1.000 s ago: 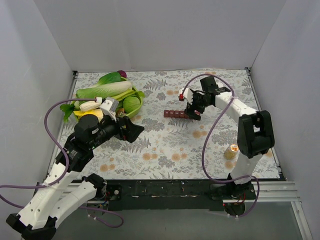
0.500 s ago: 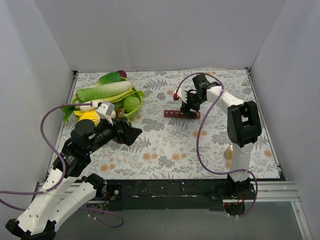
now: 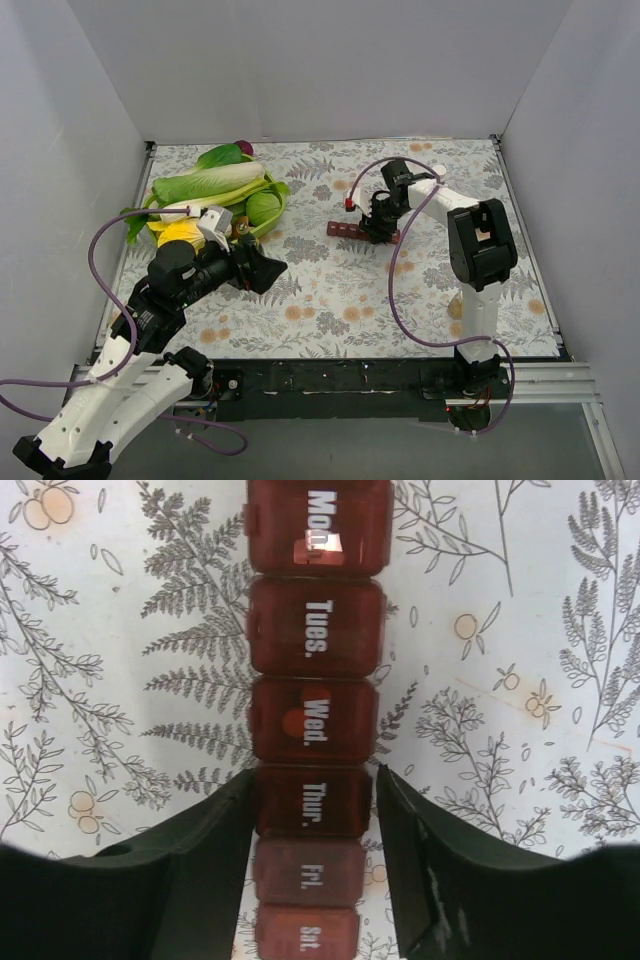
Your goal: Sort the pills into containers
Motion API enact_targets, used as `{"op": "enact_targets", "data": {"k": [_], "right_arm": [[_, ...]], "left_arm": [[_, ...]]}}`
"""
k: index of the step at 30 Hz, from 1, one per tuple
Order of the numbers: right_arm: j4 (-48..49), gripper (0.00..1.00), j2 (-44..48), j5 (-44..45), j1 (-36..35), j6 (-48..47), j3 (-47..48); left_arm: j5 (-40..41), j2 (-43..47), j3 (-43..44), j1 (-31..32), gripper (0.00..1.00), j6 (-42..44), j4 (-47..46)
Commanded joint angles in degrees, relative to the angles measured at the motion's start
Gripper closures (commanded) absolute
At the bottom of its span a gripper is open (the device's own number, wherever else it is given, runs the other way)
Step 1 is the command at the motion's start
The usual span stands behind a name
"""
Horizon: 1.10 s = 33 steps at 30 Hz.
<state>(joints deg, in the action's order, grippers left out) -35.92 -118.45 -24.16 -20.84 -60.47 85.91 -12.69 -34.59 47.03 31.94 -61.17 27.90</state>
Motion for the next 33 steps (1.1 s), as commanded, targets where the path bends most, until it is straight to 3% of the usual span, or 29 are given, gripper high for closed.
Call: {"op": "enact_targets", "data": {"k": [1, 6, 12, 17, 20, 25, 27, 32, 33], "right_arm": [[0.8, 0.46, 2.8, -1.4, -1.0, -4.8, -4.4], [-0.7, 0.63, 6.4, -3.3, -1.6, -9.0, -9.2], [-3.9, 0.79, 13.0, -5.4, -2.0, -13.9, -17.9], [-3.8, 0.8, 22.2, -4.9, -3.2, -17.5, -28.8], [-2.9, 0.81, 26.2, -4.8, -3.2, -17.7, -34.2], [-1.4, 0.81, 30.7, -6.1, -3.2, -17.1, -39.4], [-1.3, 0.81, 31.5, -6.8, -3.2, -16.4, -39.6], [-1.5, 0.8, 30.7, -8.7, -3.8, -14.8, -39.1], [-1.4, 0.73, 30.6, -8.9, -3.7, -13.4, -38.8]], "left_arm": [[-1.8, 1.6, -1.8, -0.3, 0.02, -1.5, -0.2], [-4.3, 3.0, -2.2, -0.3, 0.02, 0.3, 0.1], [-16.2, 2.6, -3.4, -0.4, 0.02, 5.3, -3.5], [-27.5, 0.6, -8.8, -0.2, 0.02, 8.6, -12.5], [-29.4, -0.2, -11.5, 0.3, 0.03, 14.0, -18.1], [-23.9, -5.2, -17.8, 5.9, 0.02, 22.5, -29.7], [-18.3, -7.9, -19.0, 12.4, 0.02, 27.9, -32.5], [-7.3, -23.2, -20.0, 21.0, 0.02, 34.2, -42.0], [-6.3, -24.8, -20.3, 21.6, 0.02, 34.6, -43.9]]}}
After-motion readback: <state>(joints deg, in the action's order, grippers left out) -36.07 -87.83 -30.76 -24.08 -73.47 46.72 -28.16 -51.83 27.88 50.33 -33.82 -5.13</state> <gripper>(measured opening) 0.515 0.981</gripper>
